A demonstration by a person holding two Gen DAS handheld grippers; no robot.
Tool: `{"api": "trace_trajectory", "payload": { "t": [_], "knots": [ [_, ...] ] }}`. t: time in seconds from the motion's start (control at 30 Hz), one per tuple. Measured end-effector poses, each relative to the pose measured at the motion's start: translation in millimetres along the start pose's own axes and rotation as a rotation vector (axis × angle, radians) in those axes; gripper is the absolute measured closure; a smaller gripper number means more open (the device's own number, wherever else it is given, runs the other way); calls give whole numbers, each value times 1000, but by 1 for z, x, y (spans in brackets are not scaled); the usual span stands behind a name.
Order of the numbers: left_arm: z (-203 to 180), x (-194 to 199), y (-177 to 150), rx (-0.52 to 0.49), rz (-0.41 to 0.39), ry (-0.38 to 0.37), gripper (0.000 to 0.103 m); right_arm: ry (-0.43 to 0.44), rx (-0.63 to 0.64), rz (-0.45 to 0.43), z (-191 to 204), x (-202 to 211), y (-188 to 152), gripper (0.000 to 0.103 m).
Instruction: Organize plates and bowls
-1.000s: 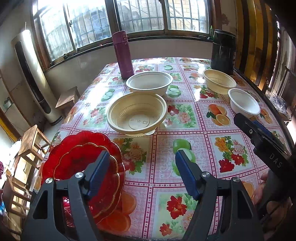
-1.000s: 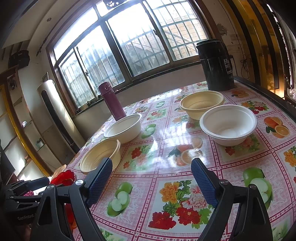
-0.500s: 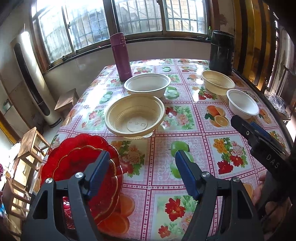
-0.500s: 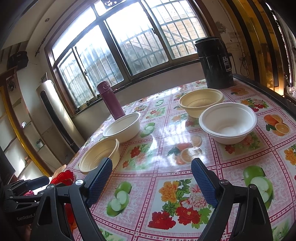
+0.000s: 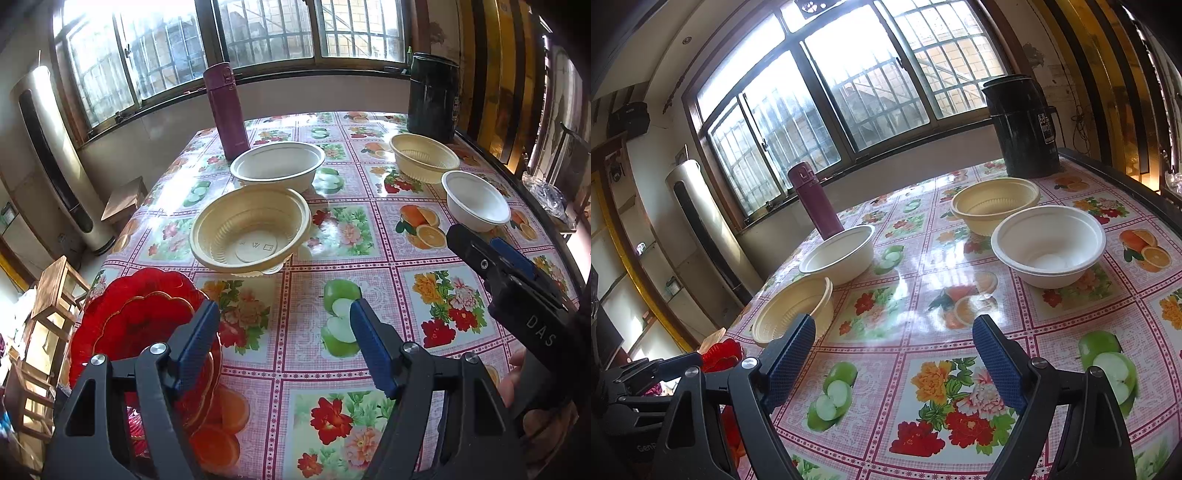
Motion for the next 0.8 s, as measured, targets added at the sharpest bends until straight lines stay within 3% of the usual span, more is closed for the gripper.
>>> {"api": "trace_trajectory", "payload": {
  "t": [0.8],
  "knots": [
    [-1, 2, -4, 0, 0, -17, 30, -18, 2, -13, -3, 1, 1, 14]
  ]
}}
Point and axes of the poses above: each gripper's, at about its wrist camera, not at the fingertips, and x roughly against the way its jaws point, z to its left, y to its top, the point moved 7 cm from there along -x, roughly the way its jaws point, and after that the axes turned 8 degrees about -y, right-handed, at the moved point
